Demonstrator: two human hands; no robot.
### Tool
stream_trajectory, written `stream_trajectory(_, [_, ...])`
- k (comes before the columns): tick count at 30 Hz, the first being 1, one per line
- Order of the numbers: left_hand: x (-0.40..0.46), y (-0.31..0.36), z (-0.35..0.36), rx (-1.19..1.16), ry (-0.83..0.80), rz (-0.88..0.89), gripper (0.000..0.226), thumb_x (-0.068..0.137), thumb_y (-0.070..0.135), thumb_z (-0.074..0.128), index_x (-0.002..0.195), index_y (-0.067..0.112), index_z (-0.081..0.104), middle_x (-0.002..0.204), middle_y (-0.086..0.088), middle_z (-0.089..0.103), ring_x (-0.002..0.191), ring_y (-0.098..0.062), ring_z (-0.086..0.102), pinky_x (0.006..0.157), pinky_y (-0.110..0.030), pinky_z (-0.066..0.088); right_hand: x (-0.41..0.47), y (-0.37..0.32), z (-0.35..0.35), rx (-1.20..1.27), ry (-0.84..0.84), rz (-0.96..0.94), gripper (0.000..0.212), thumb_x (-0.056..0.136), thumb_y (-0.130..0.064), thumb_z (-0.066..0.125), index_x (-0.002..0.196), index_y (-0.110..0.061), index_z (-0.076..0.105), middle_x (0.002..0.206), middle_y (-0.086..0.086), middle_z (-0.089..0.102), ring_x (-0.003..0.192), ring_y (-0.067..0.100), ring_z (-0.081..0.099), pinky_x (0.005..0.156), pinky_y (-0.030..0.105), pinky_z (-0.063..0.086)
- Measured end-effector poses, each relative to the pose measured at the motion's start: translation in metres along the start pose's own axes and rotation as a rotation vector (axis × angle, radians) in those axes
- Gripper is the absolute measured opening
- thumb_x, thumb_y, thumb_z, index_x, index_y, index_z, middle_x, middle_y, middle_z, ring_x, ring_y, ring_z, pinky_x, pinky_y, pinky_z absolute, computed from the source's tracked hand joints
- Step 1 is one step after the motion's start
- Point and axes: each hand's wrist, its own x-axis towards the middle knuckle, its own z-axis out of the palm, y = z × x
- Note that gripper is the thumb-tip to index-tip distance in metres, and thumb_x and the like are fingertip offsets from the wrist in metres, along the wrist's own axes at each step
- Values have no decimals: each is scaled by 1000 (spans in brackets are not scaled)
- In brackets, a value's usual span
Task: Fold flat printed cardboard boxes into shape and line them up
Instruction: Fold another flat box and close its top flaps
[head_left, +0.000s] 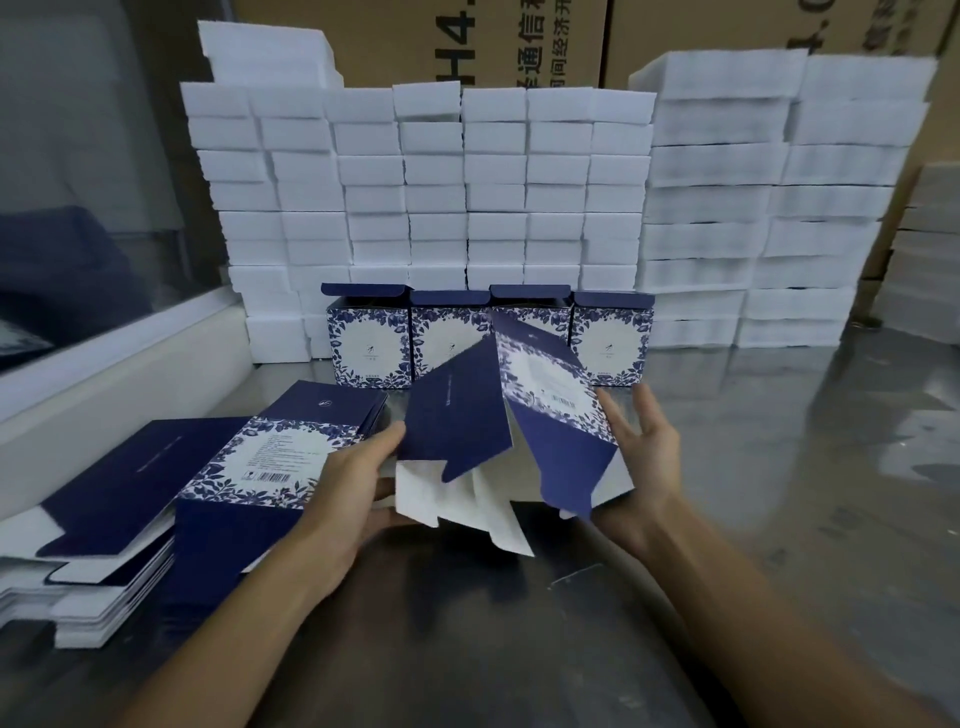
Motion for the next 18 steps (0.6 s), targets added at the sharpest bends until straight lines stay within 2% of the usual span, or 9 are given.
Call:
stream_trajectory(2, [-4, -3, 9, -6, -46, 13, 34, 97, 40, 52, 89, 23, 80, 95, -4, 77, 82, -25, 74, 63, -40, 58, -5, 13, 9, -119, -131, -14, 50, 93, -69, 44, 133, -42, 57, 135, -4, 64, 120, 23, 64, 96, 45, 53])
stream_trajectory(3, [-7, -5, 14, -7, -71, 19, 34, 96, 43, 51, 90, 26, 80, 96, -3, 76, 83, -25, 74, 67, -43, 59, -9, 19, 14, -229, -170, -32, 55, 87, -78, 43, 132, -49, 55, 136, -11, 62, 124, 22, 62, 101, 45, 50])
stream_trajectory(6, [-17, -11, 27, -37, -116, 54, 31, 93, 46, 50, 105, 30, 73, 106, 1, 74, 97, -27, 70, 72, -50, 59, -12, 36, 17, -679, -325, -231, 69, 76, -92, 37, 139, -65, 35, 144, -36, 39, 150, 12, 26, 119, 40, 25])
stream_trajectory(8, [-23, -15, 33, -41, -135, 79, 25, 96, 35, 48, 101, 32, 73, 103, 5, 75, 101, -25, 69, 72, -51, 60, -11, 46, 15, -984, -389, -382, 68, 76, -94, 26, 138, -68, 30, 157, -37, 17, 149, -7, 8, 125, 40, 11])
stream_trajectory(10, [-29, -15, 38, 8, -196, 119, 24, 91, 36, 53, 92, 39, 77, 99, 6, 76, 95, -20, 71, 68, -42, 61, -13, 51, 14, -1131, -391, -379, 69, 70, -99, 25, 132, -72, 33, 157, -40, 10, 145, -15, 6, 125, 37, 8])
stream_trajectory(12, [-34, -15, 43, 42, -266, 145, 21, 88, 42, 55, 91, 47, 75, 100, 5, 76, 92, -14, 72, 66, -36, 60, -17, 54, 14, -1129, -415, -367, 81, 70, -98, 27, 141, -62, 35, 157, -39, 15, 144, -18, 8, 125, 33, 9])
stream_trajectory(15, [-33, -12, 43, 32, -250, 163, 30, 91, 44, 43, 95, 52, 72, 106, 11, 73, 97, -9, 70, 70, -44, 60, -17, 54, 19, -951, -412, -369, 81, 80, -87, 35, 151, -47, 32, 157, -32, 26, 144, -13, 18, 126, 36, 14])
stream_trajectory(17, [-33, -10, 40, 54, -243, 203, 30, 91, 50, 47, 114, 49, 66, 115, 14, 70, 106, -7, 67, 77, -47, 60, -17, 49, 22, -773, -381, -316, 74, 80, -84, 40, 147, -54, 35, 150, -35, 37, 140, -12, 30, 123, 38, 25])
stream_trajectory(18, [-32, -8, 39, 68, -232, 221, 37, 90, 54, 52, 125, 45, 60, 119, 14, 68, 110, -8, 65, 83, -49, 59, -17, 45, 22, -665, -367, -275, 67, 75, -88, 46, 137, -63, 44, 140, -39, 46, 134, -12, 41, 118, 36, 35])
